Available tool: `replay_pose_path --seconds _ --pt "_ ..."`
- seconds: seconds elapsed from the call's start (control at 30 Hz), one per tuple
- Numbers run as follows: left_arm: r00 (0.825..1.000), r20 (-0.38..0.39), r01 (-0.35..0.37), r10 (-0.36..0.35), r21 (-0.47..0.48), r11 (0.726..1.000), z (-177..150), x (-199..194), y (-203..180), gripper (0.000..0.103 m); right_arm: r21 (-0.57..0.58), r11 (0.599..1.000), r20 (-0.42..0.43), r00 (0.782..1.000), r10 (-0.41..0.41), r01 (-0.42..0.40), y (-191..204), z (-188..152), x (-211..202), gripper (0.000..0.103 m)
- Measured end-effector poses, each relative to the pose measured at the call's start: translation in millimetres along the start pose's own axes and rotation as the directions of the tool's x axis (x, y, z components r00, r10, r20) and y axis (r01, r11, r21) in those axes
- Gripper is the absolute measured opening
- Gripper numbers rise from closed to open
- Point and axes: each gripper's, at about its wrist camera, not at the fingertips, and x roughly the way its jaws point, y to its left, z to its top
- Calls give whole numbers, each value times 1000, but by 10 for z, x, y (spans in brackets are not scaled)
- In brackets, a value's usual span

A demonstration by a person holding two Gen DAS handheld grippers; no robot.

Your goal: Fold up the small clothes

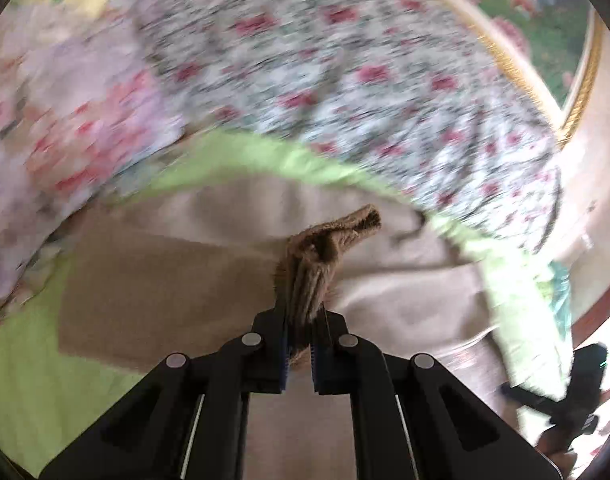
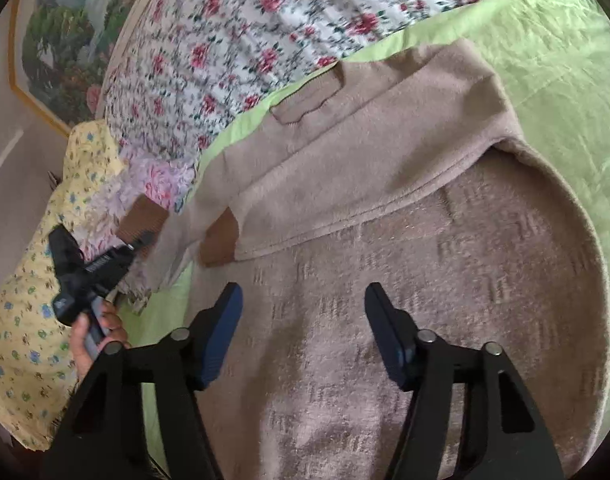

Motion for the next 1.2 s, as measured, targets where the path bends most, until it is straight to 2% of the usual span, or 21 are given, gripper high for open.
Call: replay_pose_path --seconds 0.07,0.13,0.27,0.37,0.43,0.5,0.53,0.6,0.67,0.73,0.77,0.83,0.87,0.93,1.0,1.03,1.1,1.17,1.2 --pt "997 0 73 -73 22 997 84 110 -340 6 22 1000 32 999 -13 13 -83 36 -100 59" --pt "993 -12 115 -115 74 991 104 337 -782 6 39 999 66 997 -33 30 -172 72 -221 58" --pt "974 -92 217 -207 127 968 -78 1023 -1571 6 85 995 115 991 -70 60 -417 187 -405 57" --pt "971 -156 209 -183 172 963 -331 1579 -1963 6 107 990 128 986 -107 93 -603 281 -467 57" --pt "970 -191 188 -150 197 962 -472 1836 -2065 7 112 987 135 982 -133 118 -692 341 -481 57" --pt "962 -249 167 -113 211 963 -619 2040 -2095 10 118 984 144 979 -147 131 -744 390 -486 59" --pt "961 -259 156 -96 220 963 -687 2042 -2050 10 126 982 143 977 -157 139 -768 422 -472 61" --pt "966 -241 152 -95 232 961 -773 1848 -1907 17 129 983 139 980 -144 127 -781 483 -420 66" --pt "976 -211 112 -62 238 965 -797 1587 -1733 43 114 986 135 982 -136 121 -748 531 -329 74" --pt "988 -154 48 -12 233 971 -834 1236 -1458 58 101 990 112 987 -112 100 -684 585 -150 75" --pt "992 -117 -10 37 223 975 -864 1036 -1236 59 103 991 100 991 -92 81 -657 613 -52 75" --pt "990 -73 -107 123 187 976 -870 779 -853 59 122 992 73 996 -49 40 -608 668 165 75" --pt "984 -60 -158 170 166 973 -863 705 -680 59 134 991 59 998 -37 29 -589 699 280 75" --pt "960 -69 -264 272 110 958 -854 613 -227 59 144 988 32 997 -68 63 -533 765 527 75" --pt "940 -122 -312 320 82 947 -846 686 63 58 133 977 13 986 -168 165 -481 808 746 75" --pt "935 -139 -318 326 79 945 -844 725 162 56 132 969 3 978 -210 208 -471 821 822 75" --pt "940 -136 -302 312 92 949 -835 775 224 55 142 957 12 967 -256 251 -444 817 931 75" --pt "932 -108 -335 347 114 935 -797 818 167 55 118 956 33 961 -276 270 -371 832 958 59" --pt "929 -100 -345 355 108 932 -776 850 153 55 97 961 46 963 -266 260 -321 849 955 15"
